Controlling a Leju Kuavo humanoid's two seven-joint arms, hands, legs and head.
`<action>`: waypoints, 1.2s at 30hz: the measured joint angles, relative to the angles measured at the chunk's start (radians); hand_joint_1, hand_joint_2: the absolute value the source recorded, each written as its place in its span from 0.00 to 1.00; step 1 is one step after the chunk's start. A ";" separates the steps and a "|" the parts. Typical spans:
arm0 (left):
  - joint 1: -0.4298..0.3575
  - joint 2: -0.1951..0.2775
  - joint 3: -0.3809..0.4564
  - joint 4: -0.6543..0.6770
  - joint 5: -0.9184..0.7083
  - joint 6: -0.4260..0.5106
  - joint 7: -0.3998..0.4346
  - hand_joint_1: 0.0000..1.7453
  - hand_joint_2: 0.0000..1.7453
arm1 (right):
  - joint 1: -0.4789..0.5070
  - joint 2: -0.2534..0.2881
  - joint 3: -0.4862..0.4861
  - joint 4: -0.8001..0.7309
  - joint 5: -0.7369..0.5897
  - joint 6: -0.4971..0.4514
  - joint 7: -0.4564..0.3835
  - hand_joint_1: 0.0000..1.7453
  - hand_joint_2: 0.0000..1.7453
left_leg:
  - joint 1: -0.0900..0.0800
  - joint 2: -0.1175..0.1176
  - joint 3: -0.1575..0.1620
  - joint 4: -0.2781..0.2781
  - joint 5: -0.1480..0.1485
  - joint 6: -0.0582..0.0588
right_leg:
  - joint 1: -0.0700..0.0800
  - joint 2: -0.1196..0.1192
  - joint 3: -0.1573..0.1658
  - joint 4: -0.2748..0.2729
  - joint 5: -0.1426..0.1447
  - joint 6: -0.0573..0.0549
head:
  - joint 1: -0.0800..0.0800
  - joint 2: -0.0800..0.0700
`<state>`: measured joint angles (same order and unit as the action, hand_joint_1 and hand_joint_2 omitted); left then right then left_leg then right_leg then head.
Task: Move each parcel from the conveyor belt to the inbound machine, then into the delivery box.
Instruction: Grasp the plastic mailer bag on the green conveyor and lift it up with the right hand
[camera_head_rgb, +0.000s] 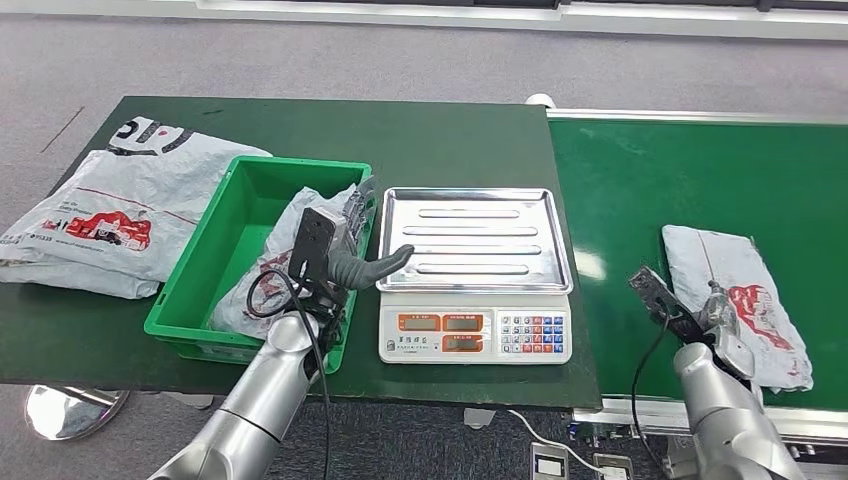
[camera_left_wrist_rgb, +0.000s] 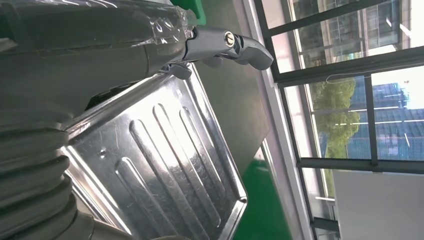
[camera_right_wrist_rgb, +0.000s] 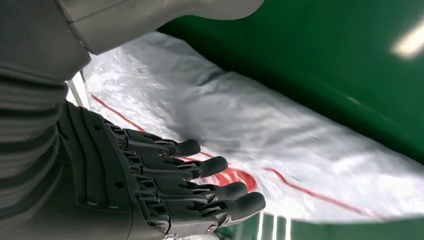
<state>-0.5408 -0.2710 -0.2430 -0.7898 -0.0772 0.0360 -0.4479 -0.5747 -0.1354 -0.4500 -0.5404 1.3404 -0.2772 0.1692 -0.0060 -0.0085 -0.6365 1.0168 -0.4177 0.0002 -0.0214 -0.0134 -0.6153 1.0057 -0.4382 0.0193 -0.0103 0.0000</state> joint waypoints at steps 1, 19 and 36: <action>0.000 0.001 0.000 -0.001 0.002 0.000 0.000 0.00 1.00 | 0.000 -0.007 0.000 0.007 -0.004 0.008 0.001 0.00 1.00 | 0.000 0.000 0.000 0.000 0.000 0.000 | 0.000 0.000 0.000 0.000 0.000 0.000 | 0.000 0.000; 0.000 0.001 0.009 -0.002 0.008 0.008 0.009 0.00 1.00 | -0.064 -0.080 0.004 0.095 -0.020 0.197 0.050 0.00 1.00 | 0.000 0.000 0.000 0.000 0.000 0.000 | 0.000 0.000 0.000 0.000 0.000 0.000 | 0.000 0.000; -0.004 -0.024 0.040 0.036 -0.005 0.021 -0.009 0.00 1.00 | -0.187 -0.153 0.026 0.194 0.001 0.580 0.063 1.00 1.00 | 0.000 0.002 0.001 0.000 0.000 0.000 | 0.000 0.002 0.000 0.000 0.000 0.000 | 0.000 0.000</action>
<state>-0.5445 -0.2947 -0.2027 -0.7538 -0.0822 0.0572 -0.4565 -0.7618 -0.2881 -0.4235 -0.3463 1.3418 0.3024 0.2318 -0.0060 -0.0061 -0.6357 1.0170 -0.4178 0.0003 -0.0215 -0.0112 -0.6152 1.0056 -0.4380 0.0193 -0.0103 0.0000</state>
